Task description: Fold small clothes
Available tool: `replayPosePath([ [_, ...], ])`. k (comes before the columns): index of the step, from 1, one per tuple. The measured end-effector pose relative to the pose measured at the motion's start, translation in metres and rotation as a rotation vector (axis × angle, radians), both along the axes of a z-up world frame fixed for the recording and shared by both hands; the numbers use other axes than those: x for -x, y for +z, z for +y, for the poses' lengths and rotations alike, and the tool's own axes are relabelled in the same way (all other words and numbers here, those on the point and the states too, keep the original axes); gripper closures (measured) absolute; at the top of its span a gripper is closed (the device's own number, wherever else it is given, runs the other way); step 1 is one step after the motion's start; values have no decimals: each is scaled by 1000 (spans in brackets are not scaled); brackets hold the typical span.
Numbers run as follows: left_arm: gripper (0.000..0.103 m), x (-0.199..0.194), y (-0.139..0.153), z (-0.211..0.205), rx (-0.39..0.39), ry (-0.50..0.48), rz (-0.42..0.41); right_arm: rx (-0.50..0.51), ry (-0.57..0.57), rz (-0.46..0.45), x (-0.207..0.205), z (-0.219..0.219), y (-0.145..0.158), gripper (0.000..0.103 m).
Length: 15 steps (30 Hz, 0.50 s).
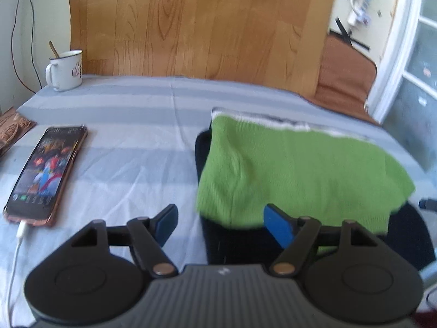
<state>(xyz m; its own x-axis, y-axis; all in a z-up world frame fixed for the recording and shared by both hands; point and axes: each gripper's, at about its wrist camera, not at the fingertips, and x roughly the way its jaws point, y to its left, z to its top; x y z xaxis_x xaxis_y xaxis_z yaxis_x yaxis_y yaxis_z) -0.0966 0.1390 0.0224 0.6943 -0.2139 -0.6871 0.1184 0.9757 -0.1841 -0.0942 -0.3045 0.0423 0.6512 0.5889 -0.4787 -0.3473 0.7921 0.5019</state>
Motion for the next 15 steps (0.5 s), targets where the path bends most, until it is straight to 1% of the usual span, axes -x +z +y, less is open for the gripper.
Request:
replayPosePath([
  [3,26,19,-3,8,17,-20,66,7,-26,41,12,-14,-4,68],
  [5,26,32,-6,18,67,-22,123,-9,-32,82,23,-27,-10,64],
  [7,26,41,-9,29,138,-16,172,-24,-29,115,33,-35,-15,61],
  [9,26,49,-7,34,172,-8,177,-52,-9,150,37,-37,-23,59],
  [11,29,54,-9,33,193,-11,189,-65,25,185,38,-32,-33,59],
  [12,32,55,-11,30,190,-17,190,-79,45,186,38,-31,-36,59],
  [14,63,56,-11,19,169,-39,182,-109,88,206,37,-22,-43,62],
  [15,90,55,-13,14,175,-52,200,-108,108,223,36,-17,-47,67],
])
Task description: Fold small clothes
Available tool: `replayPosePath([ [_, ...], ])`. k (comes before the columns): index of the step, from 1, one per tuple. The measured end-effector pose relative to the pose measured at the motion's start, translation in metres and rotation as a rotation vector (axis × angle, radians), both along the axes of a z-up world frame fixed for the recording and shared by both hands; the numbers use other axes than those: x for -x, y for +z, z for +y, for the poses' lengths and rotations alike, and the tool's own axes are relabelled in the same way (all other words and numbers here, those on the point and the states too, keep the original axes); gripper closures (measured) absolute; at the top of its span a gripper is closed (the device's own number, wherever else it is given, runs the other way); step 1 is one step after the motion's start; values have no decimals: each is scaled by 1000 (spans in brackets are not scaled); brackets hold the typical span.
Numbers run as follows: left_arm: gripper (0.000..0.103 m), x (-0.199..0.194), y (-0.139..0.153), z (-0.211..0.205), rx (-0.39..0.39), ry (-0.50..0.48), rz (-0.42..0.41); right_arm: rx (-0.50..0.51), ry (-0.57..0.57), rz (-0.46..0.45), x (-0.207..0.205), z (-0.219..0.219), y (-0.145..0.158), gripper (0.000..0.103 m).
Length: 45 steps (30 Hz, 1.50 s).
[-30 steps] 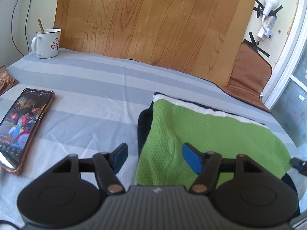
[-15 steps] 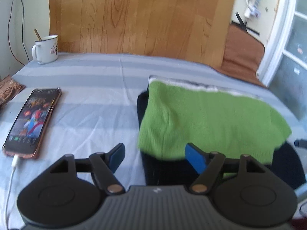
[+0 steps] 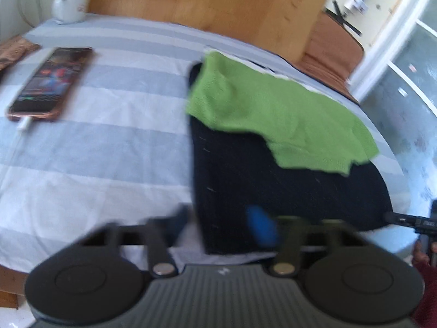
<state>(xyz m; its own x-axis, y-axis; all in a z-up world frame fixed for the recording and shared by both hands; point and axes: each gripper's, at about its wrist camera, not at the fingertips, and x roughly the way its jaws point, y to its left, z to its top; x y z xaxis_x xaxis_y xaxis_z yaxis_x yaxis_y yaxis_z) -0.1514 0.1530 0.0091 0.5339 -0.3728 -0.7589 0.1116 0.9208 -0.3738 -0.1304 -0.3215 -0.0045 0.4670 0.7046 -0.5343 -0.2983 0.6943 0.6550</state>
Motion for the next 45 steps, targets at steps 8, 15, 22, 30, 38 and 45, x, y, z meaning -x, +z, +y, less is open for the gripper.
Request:
replayPosePath([
  [8,94,-7,20,25,218,76,-34,-88,54,-131,-2,5,33,94],
  [15,94,-91,41,40,419,234,-138,-215,-141,-155,-89,-6,71,95],
  [22,83,-174,-4,25,305,348,-5,-138,-293,-12,-168,9,35,88],
  [30,50,-130,29,44,266,417,-201,-205,-422,-184,-125,-32,63,45],
  [38,51,-131,46,-78,5,55,-396,92,-74,-287,-135,102,71,66],
  [45,55,-143,-6,-90,-267,88,-290,295,-143,-336,-143,104,53,85],
])
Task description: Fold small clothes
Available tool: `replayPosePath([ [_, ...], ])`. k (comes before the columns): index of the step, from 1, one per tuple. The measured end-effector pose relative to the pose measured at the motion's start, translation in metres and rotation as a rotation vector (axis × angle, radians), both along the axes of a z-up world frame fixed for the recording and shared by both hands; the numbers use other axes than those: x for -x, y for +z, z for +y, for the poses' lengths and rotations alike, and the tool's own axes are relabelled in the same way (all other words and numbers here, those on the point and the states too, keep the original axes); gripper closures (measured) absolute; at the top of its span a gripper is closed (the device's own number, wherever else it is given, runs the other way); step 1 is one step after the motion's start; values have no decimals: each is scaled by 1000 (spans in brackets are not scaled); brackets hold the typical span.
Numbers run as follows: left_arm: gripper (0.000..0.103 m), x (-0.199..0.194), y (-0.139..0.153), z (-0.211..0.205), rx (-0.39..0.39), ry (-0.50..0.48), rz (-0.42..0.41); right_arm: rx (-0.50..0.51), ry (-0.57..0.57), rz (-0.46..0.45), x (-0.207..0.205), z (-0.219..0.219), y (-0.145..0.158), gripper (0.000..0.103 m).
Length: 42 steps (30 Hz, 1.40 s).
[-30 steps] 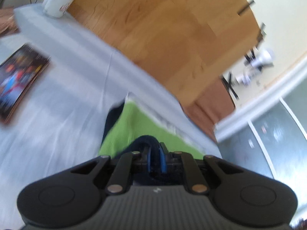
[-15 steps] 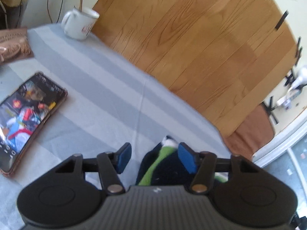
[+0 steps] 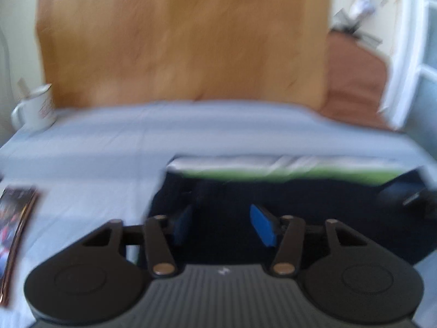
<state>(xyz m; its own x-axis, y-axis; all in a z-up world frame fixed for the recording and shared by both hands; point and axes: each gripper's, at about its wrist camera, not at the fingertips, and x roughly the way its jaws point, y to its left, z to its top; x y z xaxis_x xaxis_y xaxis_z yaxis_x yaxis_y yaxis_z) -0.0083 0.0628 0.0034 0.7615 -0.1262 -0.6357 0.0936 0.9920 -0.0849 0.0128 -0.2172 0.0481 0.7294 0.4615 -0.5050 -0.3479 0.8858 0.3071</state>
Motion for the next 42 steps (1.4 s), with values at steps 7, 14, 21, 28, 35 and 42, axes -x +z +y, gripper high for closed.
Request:
replayPosePath([
  [7,53,-1,-10,-5,-44,-4,-60,-176,-123,58,10,-51,-11,103],
  [14,56,-2,8,10,28,-11,-4,-277,-258,12,58,-90,11,50],
  [21,66,-6,38,-10,274,-232,-8,-468,-348,227,86,-125,-19,42],
  [28,93,-48,4,-44,332,-329,178,-535,-278,290,83,-103,-25,39],
  [35,96,-52,-14,-31,379,-323,166,-483,-293,293,65,-71,-22,65],
  [42,92,-52,-7,-19,450,-283,168,-306,-80,41,70,-10,64,70],
])
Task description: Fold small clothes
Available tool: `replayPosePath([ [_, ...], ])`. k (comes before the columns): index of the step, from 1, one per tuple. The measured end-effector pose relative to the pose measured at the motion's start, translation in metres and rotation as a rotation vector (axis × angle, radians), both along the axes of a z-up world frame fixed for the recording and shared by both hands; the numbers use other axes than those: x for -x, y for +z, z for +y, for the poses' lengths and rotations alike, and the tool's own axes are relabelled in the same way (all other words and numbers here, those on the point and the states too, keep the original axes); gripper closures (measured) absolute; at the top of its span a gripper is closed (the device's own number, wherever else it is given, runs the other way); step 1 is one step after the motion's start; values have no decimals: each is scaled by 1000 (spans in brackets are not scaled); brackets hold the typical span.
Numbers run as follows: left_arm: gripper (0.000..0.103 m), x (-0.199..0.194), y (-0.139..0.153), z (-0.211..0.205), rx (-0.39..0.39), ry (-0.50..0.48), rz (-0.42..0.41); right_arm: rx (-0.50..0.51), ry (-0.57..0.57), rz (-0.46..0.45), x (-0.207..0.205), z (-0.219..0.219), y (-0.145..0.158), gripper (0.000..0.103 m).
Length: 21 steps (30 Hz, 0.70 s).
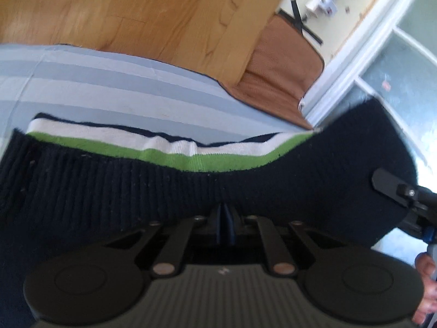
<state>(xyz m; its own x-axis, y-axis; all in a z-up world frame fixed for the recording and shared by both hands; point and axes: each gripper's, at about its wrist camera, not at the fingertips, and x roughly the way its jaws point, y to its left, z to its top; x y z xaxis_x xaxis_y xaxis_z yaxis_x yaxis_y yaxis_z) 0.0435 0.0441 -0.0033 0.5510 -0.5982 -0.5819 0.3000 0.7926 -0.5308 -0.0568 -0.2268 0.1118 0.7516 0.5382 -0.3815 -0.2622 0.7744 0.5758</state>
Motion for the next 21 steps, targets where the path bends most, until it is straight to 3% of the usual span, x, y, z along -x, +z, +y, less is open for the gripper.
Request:
replayPosePath([
  [5,80,27,16,82,155,188,-83,264,151,-124,-5,74,25,70],
  [11,75,66,21,176,214,451,-115,441,338,-160,-24,159,3,70],
  [15,67,70,17,189,219,483,-105,548,452,-138,-35,202,-34,68],
  [17,65,64,13,181,204,455,-86,616,476,-203,-30,217,-40,60],
  [19,63,58,12,173,195,419,-77,595,535,-223,-24,219,-35,49],
  [21,60,53,13,161,195,372,-85,564,562,-221,-22,210,-31,47],
])
